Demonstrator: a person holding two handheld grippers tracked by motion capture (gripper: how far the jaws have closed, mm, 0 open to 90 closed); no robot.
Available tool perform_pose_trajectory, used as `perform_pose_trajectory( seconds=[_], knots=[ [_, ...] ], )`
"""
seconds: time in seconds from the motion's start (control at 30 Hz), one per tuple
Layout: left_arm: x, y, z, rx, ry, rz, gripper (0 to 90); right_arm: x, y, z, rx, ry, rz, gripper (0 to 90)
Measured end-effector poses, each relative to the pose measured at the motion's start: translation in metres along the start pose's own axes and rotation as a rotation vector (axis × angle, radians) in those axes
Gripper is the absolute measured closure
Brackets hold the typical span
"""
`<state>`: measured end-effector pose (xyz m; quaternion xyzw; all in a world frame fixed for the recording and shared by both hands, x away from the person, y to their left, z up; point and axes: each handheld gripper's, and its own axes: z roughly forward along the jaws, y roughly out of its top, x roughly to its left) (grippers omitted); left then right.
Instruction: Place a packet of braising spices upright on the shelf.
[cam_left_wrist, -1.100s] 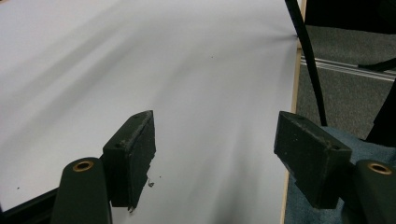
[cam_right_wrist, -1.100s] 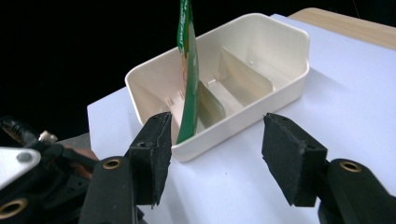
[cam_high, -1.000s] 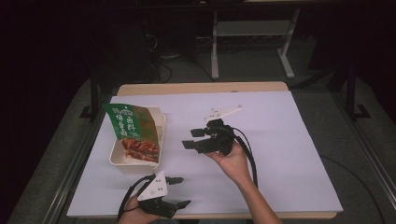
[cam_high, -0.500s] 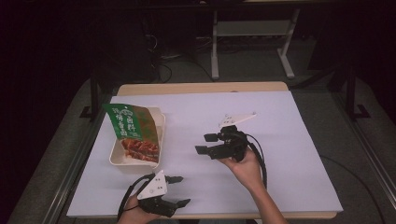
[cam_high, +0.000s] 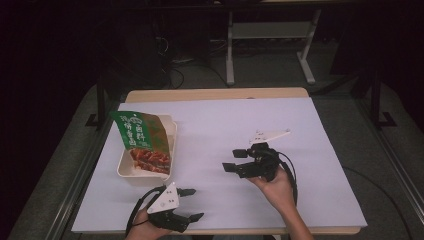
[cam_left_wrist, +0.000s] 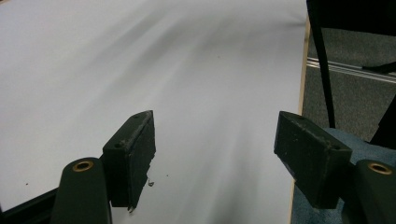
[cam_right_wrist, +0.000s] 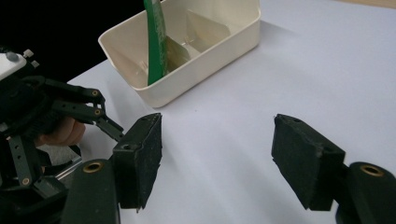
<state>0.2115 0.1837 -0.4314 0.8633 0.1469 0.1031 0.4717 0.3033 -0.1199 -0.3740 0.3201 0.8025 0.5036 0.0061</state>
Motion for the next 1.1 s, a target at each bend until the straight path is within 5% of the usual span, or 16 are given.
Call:
perform_pose_trajectory(
  seconds=[0.67, 1.1],
  knots=[
    [0.001, -0.001, 0.001, -0.005, 0.006, -0.020, 28.0, -0.004, -0.040, -0.025, -0.004, -0.019, 0.033, 29.4],
    [-0.001, -0.001, 0.001, -0.010, -0.003, -0.017, 26.0, 0.000, -0.086, -0.028, 0.005, -0.043, 0.043, 26.4]
  ],
)
